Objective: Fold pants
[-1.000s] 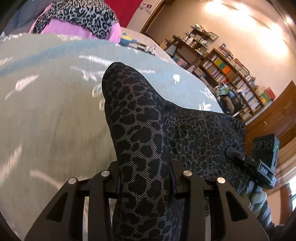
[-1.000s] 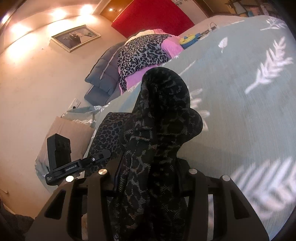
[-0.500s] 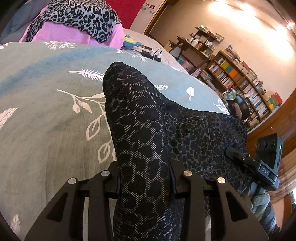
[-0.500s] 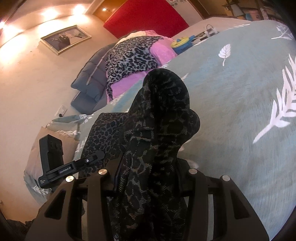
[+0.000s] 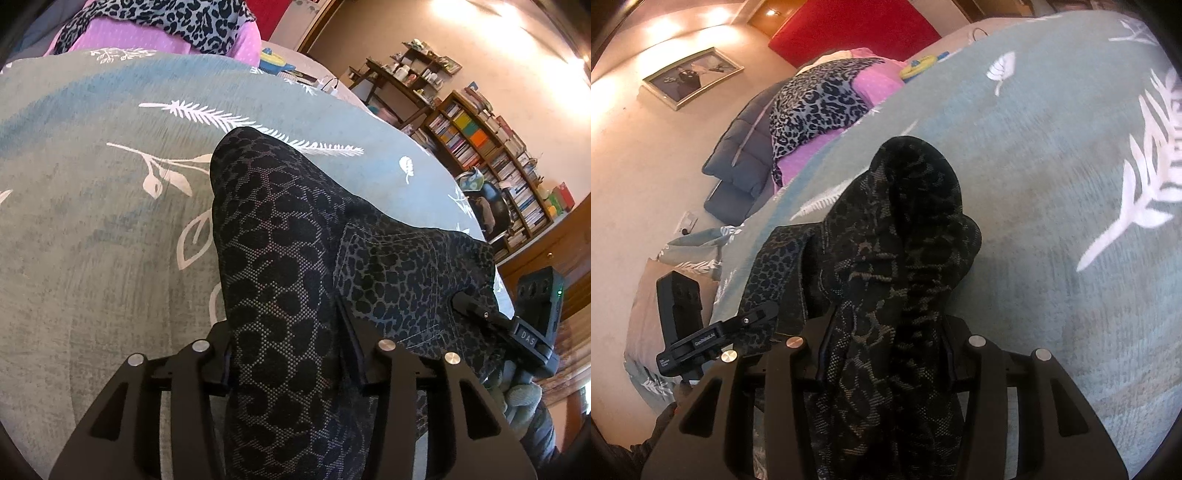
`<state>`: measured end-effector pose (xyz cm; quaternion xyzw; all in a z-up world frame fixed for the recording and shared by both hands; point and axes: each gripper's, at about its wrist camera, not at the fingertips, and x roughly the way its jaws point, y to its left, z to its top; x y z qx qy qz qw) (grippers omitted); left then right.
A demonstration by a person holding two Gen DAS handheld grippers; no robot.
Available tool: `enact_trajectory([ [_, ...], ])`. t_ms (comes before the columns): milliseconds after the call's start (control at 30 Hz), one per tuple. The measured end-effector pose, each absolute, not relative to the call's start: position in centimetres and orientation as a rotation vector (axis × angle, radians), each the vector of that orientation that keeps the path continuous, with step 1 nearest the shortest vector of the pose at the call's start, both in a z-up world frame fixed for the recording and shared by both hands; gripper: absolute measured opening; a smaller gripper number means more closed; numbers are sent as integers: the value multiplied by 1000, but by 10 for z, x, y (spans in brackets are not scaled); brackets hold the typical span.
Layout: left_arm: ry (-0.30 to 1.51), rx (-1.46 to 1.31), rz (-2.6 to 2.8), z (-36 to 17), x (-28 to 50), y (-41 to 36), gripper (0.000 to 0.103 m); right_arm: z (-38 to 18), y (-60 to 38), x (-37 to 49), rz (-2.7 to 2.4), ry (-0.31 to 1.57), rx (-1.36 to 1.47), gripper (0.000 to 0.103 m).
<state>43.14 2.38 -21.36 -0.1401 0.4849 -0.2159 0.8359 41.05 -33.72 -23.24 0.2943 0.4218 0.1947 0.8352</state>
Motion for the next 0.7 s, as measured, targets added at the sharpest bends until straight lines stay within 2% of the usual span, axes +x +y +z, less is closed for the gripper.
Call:
enact_trajectory([
  [500,1047,-225,-382,-218,433,20,74,-246,-339,412,376,916,635,48],
  [633,1044,-191,-347,-218,435,19,86,-245,-338,411,347,915,613,55],
  [700,1046,-182,-339,-217,435,18,88,-245,-338,411,335,913,601,58],
])
